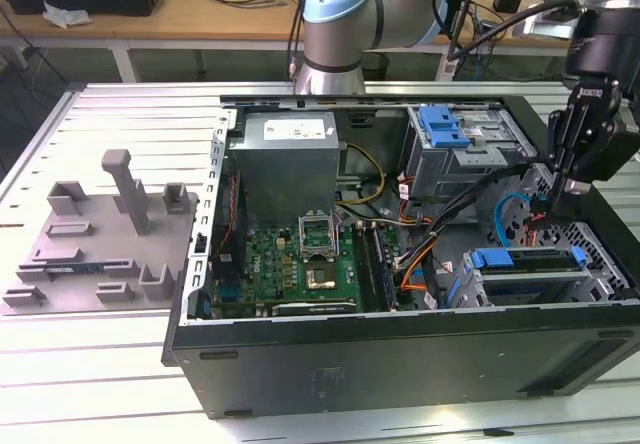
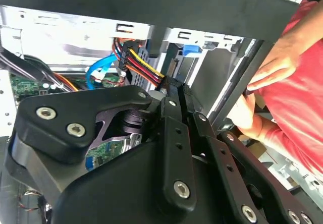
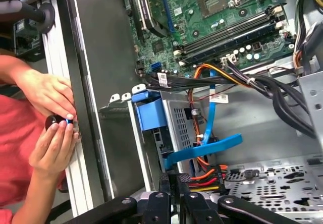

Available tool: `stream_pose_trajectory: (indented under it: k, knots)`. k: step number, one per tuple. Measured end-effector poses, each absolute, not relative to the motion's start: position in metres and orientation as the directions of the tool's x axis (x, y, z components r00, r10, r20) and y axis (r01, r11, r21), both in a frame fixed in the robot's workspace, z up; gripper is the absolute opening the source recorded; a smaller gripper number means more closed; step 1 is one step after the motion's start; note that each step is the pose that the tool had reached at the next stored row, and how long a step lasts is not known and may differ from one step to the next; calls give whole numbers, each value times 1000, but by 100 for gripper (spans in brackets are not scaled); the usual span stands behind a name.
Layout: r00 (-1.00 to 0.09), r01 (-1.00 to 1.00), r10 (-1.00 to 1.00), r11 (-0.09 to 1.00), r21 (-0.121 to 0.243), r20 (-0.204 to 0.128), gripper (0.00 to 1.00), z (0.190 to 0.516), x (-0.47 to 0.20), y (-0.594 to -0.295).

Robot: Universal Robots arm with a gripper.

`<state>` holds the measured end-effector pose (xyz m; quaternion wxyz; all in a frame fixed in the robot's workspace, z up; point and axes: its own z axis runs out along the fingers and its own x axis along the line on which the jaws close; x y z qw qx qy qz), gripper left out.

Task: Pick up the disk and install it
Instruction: 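Insert the first disk wire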

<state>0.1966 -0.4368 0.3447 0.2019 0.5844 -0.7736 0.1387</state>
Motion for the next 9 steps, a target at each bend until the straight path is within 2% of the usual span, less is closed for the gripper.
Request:
stream_pose_trajectory:
  k: [6,9]
  knots:
    - [-228,-963,-876,267,35,426,17,345,195,-451]
    - [-223,-964,-882,262,37,416,17,345,194,-455]
